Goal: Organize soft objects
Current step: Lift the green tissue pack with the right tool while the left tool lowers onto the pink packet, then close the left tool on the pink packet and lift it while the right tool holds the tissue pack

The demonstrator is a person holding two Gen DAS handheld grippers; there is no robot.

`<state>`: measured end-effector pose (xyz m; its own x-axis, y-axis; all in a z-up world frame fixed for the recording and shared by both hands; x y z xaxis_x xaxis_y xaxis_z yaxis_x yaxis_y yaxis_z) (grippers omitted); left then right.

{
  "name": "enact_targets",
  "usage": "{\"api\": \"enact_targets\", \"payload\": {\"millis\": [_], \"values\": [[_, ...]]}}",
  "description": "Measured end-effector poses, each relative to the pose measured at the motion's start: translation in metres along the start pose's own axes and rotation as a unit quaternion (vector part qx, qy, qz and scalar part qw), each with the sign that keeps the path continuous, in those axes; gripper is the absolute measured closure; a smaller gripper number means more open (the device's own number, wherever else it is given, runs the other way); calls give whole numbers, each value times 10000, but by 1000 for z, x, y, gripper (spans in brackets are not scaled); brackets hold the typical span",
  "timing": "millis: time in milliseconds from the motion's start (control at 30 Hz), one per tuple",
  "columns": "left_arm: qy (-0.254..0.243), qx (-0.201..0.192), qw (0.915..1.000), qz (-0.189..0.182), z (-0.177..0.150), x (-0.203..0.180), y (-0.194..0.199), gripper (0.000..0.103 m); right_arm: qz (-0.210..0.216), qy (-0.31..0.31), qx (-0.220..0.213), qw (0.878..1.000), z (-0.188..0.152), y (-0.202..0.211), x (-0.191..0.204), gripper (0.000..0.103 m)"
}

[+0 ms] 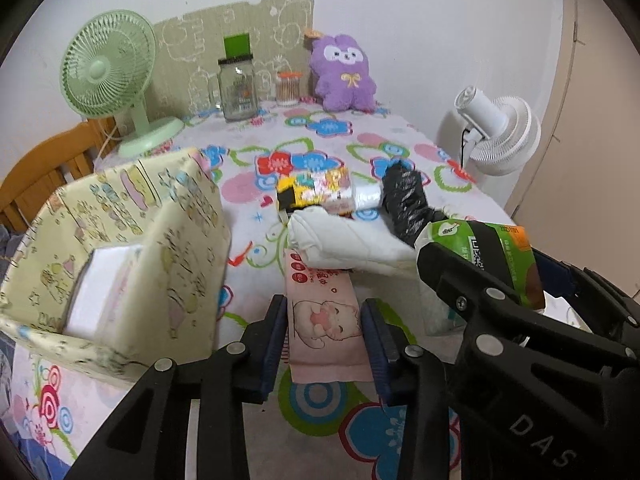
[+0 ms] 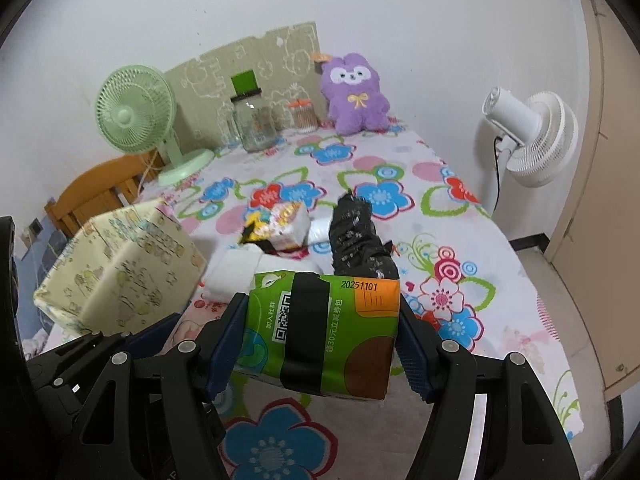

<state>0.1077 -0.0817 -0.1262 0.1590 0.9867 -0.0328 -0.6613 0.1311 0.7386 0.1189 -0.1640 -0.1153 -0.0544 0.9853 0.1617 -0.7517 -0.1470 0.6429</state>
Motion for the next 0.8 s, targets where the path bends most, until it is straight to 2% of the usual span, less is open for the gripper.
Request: {"api": "enact_targets", "payload": {"millis": [33,133,400,433,533,667,800], "values": [[-4,-42,10000,7,2,0,4,66,6,5,-45,10000,2,3,1,32],[11,-127,9999,12,6,1,14,83,6,15,-163,9999,7,13,4,32],[74,-69,9999,-96,3,0,16,83,38,178,-265,9995,8,24,13,32],[76,-49,9999,-106,1,0,16,82,36,179,-251,9995,7,23,13,32],[81,-18,9999,-125,-1,-1,12,65,24,176,-203,9996,3,20,12,32],[109,119,9997,-181,-6,-1,2,51,-12,176,-133,9998,-1,15,11,32],[150,207,9996,-128,-10,0,-9,46,-56,196,-6,9998,-6,4,9,32]]}}
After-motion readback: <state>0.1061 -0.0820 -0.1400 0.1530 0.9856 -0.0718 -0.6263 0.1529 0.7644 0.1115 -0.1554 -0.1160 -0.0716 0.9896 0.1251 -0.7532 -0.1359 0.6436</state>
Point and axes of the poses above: each gripper's, at about its wrist camera, not at the fingertips, and y roughly against the way its jaws point, x to its left, z to its top, the point moved 4 cm from there along -y, roughly the way its jaws point, and after that the axes turned 1 degree about y, right-handed, at the moved point
